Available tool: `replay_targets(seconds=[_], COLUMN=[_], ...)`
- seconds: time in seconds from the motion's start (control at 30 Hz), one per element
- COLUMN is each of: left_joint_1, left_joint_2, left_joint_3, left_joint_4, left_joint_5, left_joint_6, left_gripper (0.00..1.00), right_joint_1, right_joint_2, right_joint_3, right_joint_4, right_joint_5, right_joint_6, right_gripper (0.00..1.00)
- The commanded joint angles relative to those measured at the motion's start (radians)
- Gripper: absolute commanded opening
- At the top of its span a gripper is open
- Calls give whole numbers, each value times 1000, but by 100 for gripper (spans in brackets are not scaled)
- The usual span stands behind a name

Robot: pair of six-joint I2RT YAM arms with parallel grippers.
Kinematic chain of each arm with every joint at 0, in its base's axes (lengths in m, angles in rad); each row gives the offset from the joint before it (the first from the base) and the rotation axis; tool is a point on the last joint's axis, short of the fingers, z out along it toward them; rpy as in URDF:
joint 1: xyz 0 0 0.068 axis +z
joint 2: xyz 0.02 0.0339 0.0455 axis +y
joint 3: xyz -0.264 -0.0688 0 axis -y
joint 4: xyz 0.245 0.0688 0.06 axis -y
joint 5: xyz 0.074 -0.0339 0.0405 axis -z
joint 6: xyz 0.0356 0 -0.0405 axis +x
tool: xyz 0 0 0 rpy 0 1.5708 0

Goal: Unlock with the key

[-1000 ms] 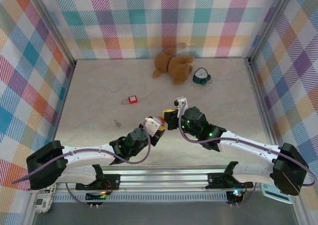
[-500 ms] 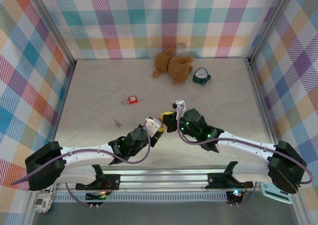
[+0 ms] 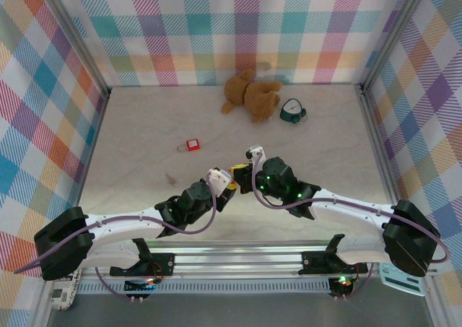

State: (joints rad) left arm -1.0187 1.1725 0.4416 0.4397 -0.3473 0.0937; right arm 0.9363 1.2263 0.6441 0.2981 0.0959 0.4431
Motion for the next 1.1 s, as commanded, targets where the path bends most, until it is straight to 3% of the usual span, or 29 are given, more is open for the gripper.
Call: replay_targets(seconds=[0.0,0.2,0.33,0.47,0.67,0.87,1.07], left_joint_1=[31,31,31,31,31,31,31], left_joint_2=[-24,-16,21,34,12,-12,-14], left_joint_3=[73,44,30,24,47,41,37], left_joint_4=[205,83,56,66,22,10,8], left_joint_5=[-42,-39,-30,-23,7,15,28], left_joint_6=[14,32,21,14,33,26,24], left_gripper=[24,24,23,23,23,23,23], right_joint_1=[28,-110,-214,-275,-283,-266,-237], right_joint_2=[-17,-141,-180,-227,-152,-13,72], right_joint_3=[13,74,98,120,179,192,200], right_joint_4=[-270,-325,-306,-341,-412,-327,-278], right_joint_5=[-140,-245,-407,-418,-348,-401,-388], right_joint_6=[-20,-2,37,36,22,62,65], right_gripper=[10,22,29,32,33,25,25])
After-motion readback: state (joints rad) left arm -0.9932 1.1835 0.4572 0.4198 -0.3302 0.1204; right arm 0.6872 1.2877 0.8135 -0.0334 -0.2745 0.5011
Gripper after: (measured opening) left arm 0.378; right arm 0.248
